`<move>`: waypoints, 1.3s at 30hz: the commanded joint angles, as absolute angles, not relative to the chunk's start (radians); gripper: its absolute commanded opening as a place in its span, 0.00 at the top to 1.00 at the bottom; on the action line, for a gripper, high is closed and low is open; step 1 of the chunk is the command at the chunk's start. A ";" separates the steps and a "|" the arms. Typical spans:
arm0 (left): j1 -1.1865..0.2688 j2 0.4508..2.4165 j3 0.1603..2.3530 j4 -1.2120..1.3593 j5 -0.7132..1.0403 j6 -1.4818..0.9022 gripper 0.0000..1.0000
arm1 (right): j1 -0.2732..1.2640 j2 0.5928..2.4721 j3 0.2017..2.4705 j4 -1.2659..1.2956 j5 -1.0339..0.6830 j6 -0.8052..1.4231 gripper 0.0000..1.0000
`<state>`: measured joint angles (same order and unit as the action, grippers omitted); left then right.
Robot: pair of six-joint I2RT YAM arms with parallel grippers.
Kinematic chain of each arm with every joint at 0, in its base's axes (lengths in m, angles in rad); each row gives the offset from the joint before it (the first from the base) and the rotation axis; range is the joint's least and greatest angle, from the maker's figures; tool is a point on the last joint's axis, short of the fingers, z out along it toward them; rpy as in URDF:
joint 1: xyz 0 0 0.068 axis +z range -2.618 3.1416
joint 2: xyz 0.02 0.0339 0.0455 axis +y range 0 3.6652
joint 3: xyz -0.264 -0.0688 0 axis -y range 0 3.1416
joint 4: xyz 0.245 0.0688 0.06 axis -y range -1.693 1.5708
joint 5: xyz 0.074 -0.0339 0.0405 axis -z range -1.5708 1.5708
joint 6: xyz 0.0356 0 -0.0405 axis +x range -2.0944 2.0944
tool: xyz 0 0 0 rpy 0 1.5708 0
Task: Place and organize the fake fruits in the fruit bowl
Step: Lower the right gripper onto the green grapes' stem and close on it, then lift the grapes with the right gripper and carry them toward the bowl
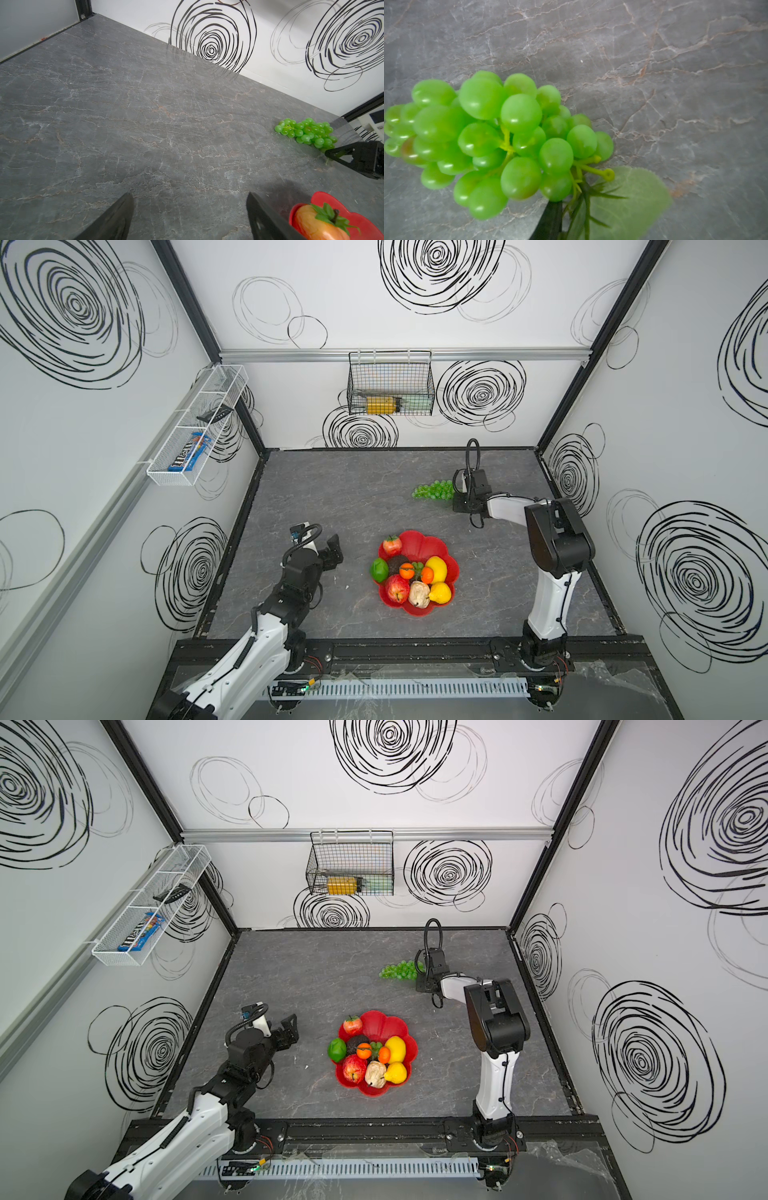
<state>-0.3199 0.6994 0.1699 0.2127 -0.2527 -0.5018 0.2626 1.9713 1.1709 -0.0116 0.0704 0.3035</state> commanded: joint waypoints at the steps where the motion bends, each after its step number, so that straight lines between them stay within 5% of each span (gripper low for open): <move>1: -0.324 0.701 0.162 0.272 -0.265 -0.505 0.11 | 0.267 1.967 1.193 -0.020 0.082 0.306 0.83; 15: -0.318 0.703 0.164 0.268 -0.265 -0.503 0.11 | 0.269 1.870 1.130 0.015 0.130 0.293 0.99; 39: -0.310 0.712 0.158 0.276 -0.268 -0.503 0.05 | 0.388 1.508 1.046 -0.070 0.096 0.242 1.00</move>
